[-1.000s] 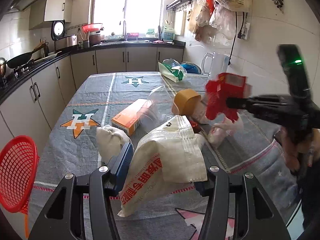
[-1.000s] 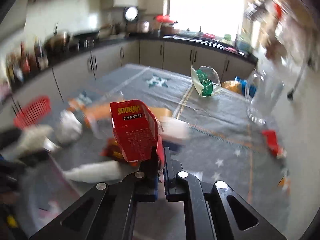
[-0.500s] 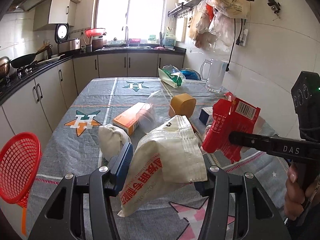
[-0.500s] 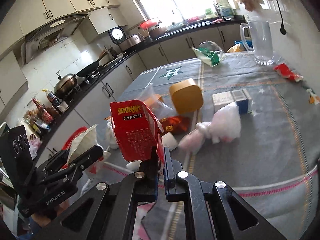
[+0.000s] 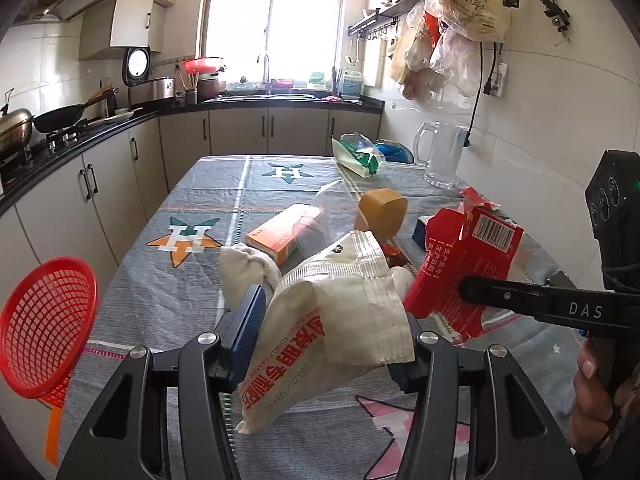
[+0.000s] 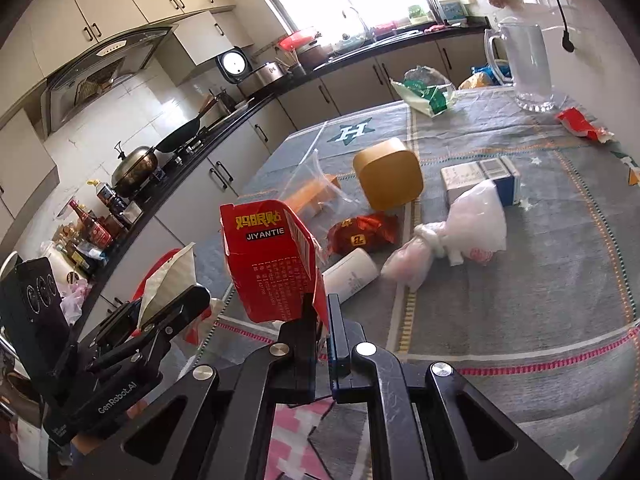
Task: Collect trash
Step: 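Carry the paper bag and red box to the red basket with both grippers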
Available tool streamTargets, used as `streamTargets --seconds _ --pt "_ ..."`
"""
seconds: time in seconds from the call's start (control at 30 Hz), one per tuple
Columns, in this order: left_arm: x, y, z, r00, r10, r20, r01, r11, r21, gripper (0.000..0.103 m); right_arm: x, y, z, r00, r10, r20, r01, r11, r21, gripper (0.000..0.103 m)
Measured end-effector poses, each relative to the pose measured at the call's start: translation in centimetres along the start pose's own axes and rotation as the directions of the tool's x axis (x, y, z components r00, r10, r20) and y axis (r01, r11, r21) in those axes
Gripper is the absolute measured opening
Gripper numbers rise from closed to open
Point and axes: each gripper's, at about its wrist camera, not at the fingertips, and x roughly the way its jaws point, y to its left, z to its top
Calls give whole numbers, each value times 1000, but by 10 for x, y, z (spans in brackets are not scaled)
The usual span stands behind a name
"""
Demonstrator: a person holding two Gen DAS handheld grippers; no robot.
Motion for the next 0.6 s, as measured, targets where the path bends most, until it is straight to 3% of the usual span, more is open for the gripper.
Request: streamTargets --seconds 0.6 --pt "-15 28 -5 998 52 19 -51 998 -45 53 17 32 -1 999 7 -35 -8 998 -57 6"
